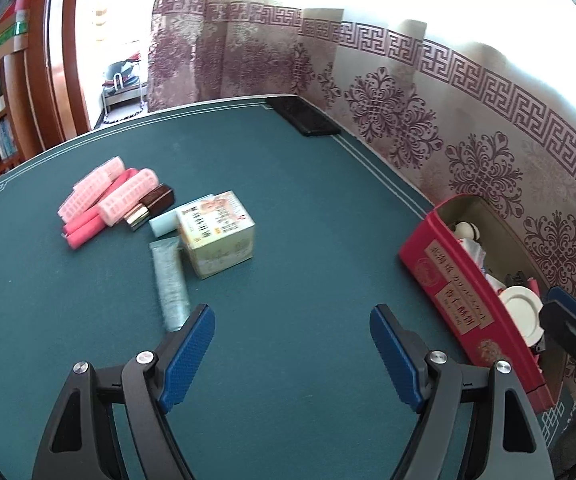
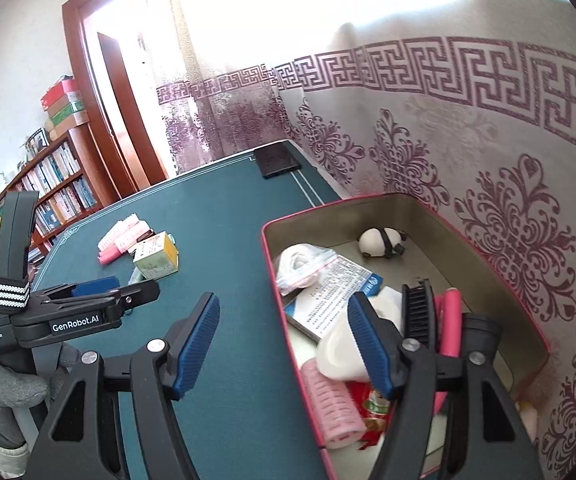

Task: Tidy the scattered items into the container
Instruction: 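Withdraw both grippers from the tin back toward the remaining items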

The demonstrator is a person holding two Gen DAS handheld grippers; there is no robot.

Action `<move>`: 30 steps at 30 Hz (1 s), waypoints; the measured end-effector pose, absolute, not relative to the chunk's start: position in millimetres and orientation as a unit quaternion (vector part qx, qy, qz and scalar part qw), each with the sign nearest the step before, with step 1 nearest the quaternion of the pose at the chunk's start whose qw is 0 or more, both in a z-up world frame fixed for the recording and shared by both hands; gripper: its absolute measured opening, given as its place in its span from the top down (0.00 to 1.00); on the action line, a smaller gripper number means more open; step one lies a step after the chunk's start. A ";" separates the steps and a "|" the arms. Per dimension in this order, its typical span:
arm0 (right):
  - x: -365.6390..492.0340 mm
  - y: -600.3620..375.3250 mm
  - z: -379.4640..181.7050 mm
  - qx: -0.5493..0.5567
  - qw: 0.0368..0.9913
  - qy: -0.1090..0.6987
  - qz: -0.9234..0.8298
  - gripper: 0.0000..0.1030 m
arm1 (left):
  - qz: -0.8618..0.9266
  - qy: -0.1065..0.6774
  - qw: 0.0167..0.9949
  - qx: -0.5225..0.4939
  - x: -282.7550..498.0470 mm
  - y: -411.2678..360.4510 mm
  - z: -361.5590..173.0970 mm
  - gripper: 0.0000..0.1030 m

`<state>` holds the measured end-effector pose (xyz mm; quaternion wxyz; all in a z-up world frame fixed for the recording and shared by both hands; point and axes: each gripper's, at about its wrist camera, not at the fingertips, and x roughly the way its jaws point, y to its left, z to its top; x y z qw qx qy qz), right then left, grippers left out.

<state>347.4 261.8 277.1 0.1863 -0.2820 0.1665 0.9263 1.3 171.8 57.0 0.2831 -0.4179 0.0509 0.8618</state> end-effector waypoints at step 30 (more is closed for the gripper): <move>270.2 189.7 247.5 -0.352 0.097 0.144 0.920 0.31 | 0.867 0.022 0.221 -0.446 -48.9 105.6 23.1 0.21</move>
